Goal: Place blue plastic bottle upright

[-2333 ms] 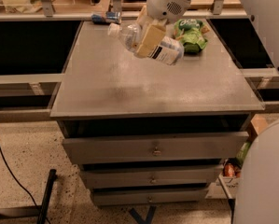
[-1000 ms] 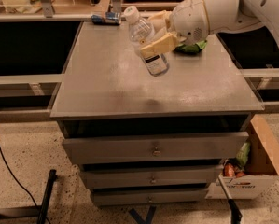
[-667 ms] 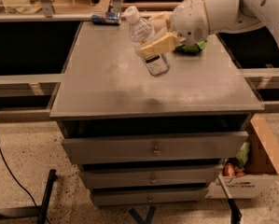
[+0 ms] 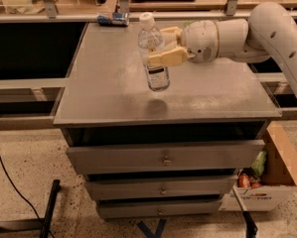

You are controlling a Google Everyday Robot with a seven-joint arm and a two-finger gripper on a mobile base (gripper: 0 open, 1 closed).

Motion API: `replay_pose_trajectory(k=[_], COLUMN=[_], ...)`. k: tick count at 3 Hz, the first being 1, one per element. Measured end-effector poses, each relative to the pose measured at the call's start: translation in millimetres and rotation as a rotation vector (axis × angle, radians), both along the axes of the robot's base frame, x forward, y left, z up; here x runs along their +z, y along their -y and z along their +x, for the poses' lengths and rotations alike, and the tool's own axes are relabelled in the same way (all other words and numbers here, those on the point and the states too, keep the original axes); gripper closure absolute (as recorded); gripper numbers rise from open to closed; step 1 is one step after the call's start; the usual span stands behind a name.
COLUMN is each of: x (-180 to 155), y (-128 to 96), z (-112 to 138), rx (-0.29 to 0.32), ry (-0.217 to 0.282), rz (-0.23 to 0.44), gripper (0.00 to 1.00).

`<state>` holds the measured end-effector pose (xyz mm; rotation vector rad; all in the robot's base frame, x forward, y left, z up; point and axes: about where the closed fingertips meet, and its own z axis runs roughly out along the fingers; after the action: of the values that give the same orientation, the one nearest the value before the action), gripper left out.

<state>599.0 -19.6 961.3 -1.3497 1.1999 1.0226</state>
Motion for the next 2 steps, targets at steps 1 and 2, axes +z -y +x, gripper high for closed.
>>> replay_pose_trajectory(k=[1, 2], x=[-3.7, -9.2], y=[2.4, 4.0], z=[-2.1, -4.6], rx=[-0.002, -0.001], ry=[-0.034, -0.044], rz=[0.099, 0.126], gripper=[1.0, 0.83])
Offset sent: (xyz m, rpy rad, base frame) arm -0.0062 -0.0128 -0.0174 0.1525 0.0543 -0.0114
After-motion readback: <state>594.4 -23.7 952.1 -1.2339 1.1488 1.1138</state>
